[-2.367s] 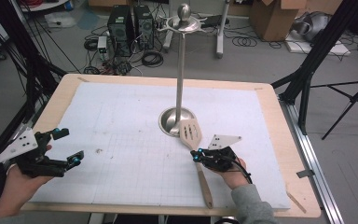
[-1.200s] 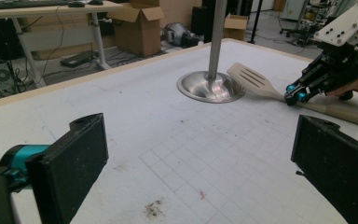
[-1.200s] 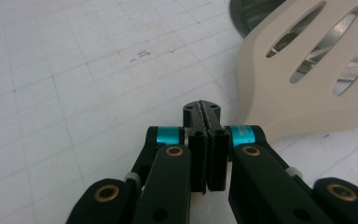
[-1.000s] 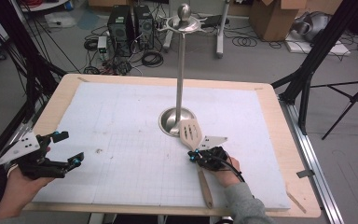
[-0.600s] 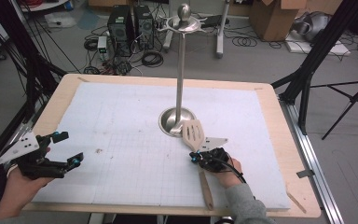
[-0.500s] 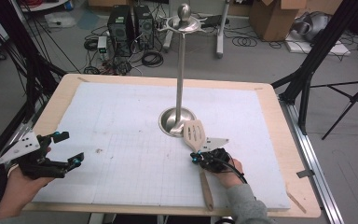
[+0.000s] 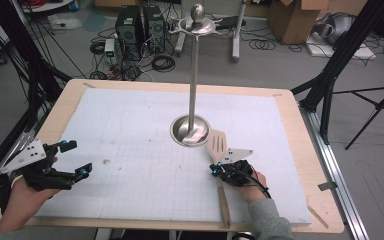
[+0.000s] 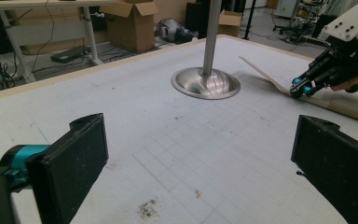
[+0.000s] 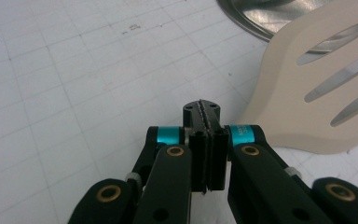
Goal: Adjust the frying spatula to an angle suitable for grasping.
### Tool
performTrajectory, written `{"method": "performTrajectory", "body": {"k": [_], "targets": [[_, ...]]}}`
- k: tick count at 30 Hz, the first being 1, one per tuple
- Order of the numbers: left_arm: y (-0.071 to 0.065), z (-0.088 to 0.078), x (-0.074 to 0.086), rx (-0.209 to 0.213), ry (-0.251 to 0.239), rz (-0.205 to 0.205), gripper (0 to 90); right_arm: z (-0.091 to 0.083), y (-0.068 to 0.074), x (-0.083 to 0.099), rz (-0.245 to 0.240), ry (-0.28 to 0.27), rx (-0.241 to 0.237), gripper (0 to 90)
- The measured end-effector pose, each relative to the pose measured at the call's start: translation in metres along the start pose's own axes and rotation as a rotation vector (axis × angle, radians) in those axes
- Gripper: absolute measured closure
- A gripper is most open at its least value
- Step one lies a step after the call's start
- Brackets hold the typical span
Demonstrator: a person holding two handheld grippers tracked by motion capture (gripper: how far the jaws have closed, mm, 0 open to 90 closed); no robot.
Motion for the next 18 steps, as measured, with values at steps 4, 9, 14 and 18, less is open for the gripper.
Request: {"method": "performTrajectory", "body": {"k": [4, 9, 14, 18], "targets": [[-0.0001, 0.0015, -0.0001, 0.003, 0.001, 0.000, 4.1, -0.0011, 0.0000, 0.0008, 0.002, 0.008, 0.002, 90.0], [-0.0002, 0.0020, 0.0001, 0.005, 0.002, -0.002, 4.1, -0.0025, -0.0018, 0.0020, 0.005, 0.013, 0.012, 90.0], [0.0001, 0.0020, 0.0000, 0.005, 0.002, -0.001, 4.1, -0.0036, -0.0040, 0.0034, 0.004, 0.014, 0.017, 90.0], [0.0002, 0.0019, -0.0002, 0.005, 0.000, 0.001, 4.1, -0.0048, -0.0064, 0.0051, 0.009, 0.015, 0.021, 90.0]]}}
Point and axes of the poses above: each handheld gripper's, and its own axes: z roughly forward along the jaws, x roughly out of its underside, y roughly to its left, the point moved 3 cm from there along z, roughly forward along the jaws, and after that the axes turned 13 degrees about x, right-handed, at the moved point
